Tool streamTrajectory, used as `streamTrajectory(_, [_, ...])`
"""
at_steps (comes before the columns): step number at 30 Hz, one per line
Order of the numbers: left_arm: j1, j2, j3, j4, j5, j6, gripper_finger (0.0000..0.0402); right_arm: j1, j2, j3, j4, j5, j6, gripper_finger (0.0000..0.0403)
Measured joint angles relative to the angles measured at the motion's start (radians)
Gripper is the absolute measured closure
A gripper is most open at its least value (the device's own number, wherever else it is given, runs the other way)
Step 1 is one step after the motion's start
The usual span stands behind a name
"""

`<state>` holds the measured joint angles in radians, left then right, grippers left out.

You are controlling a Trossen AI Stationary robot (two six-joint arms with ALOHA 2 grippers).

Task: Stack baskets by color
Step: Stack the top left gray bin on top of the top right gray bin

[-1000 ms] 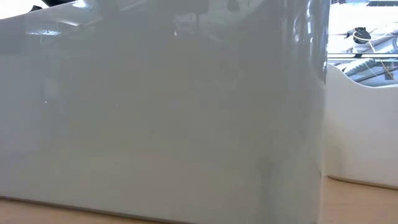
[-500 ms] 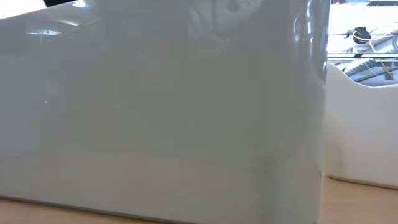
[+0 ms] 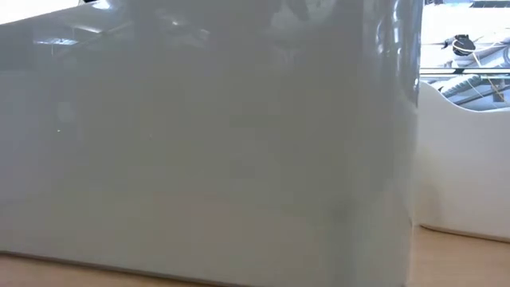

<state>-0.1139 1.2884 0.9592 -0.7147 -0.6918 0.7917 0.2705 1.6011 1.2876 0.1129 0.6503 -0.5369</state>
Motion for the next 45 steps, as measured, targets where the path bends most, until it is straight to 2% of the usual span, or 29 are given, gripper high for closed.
streamTrajectory(4, [-0.004, 0.012, 0.0, 0.072, -0.02, 0.046, 0.0395, -0.048, 0.035, 0.089, -0.161, 0.016, -0.006, 0.0273])
streamTrajectory(7, [-0.014, 0.02, 0.0, 0.12, -0.05, 0.077, 0.0394, -0.072, 0.04, 0.119, -0.286, 0.097, -0.01, 0.0273])
streamTrajectory(11, [-0.016, 0.02, 0.0, 0.117, -0.053, 0.077, 0.0398, -0.083, 0.03, 0.12, -0.35, 0.178, -0.036, 0.0273])
streamTrajectory(18, [-0.016, 0.019, 0.0, 0.121, -0.053, 0.093, 0.0393, -0.102, 0.012, 0.122, -0.356, 0.194, -0.119, 0.0273])
streamTrajectory(31, [-0.045, 0.019, 0.0, 0.202, -0.079, 0.164, 0.0394, -0.136, 0.012, 0.122, -0.447, 0.19, -0.078, 0.0273])
streamTrajectory(35, [-0.03, 0.019, 0.0, 0.213, -0.08, 0.18, 0.0397, -0.104, 0.014, 0.121, -0.454, 0.184, -0.132, 0.0273])
streamTrajectory(39, [0.002, 0.018, 0.0, 0.213, -0.077, 0.217, 0.0394, -0.072, 0.014, 0.121, -0.385, 0.185, -0.187, 0.0273])
streamTrajectory(42, [0.023, 0.018, 0.0, 0.221, -0.055, 0.285, 0.0397, -0.05, 0.014, 0.121, -0.373, 0.186, -0.151, 0.0273])
streamTrajectory(45, [0.056, 0.018, 0.0, 0.222, -0.015, 0.382, 0.0397, 0.007, 0.007, 0.121, -0.45, 0.186, -0.092, 0.0273])
